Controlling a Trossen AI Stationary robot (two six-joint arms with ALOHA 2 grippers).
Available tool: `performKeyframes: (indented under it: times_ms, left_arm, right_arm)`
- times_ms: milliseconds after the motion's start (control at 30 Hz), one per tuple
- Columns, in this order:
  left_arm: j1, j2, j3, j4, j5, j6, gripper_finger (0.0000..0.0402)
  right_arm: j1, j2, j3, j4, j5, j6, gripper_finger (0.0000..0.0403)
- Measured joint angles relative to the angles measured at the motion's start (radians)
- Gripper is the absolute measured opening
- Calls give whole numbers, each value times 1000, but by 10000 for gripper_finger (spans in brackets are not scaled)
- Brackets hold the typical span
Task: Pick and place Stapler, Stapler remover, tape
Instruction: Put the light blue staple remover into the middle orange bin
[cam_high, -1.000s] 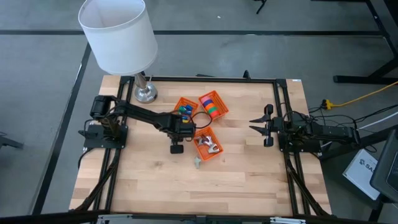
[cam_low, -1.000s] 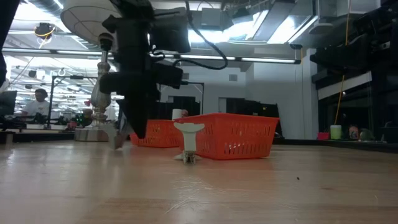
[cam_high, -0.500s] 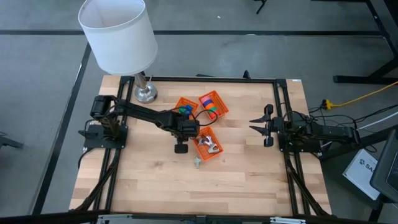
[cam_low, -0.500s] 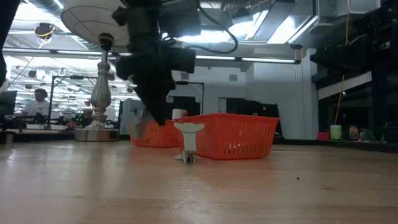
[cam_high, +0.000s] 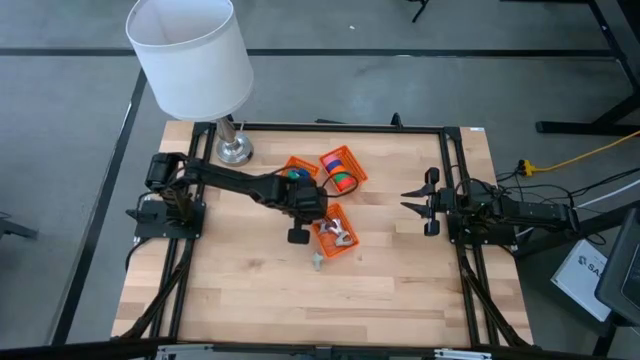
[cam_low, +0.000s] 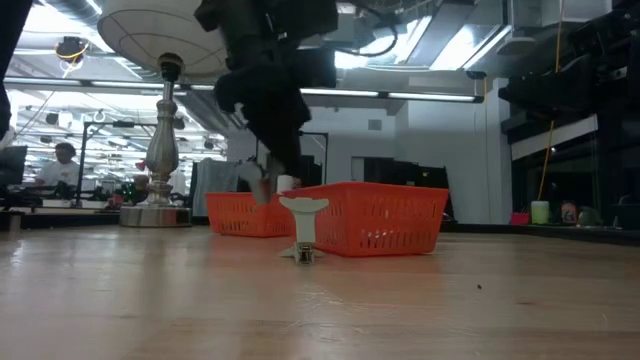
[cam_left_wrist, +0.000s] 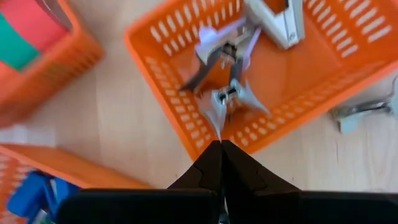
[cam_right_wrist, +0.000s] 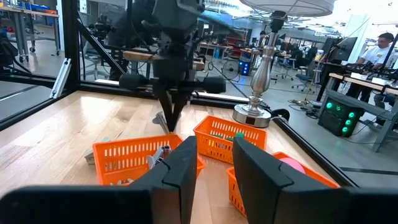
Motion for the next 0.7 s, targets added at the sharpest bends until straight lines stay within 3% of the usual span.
performKeyframes:
  times_ms: [400,700]
  left_arm:
    - [4,-1,119,69,-3,106,1]
    - [4,-1,104,261,133,116,2]
  right_arm:
    - [0,0,0,0,0,0,108]
    - [0,0,0,0,0,0,108]
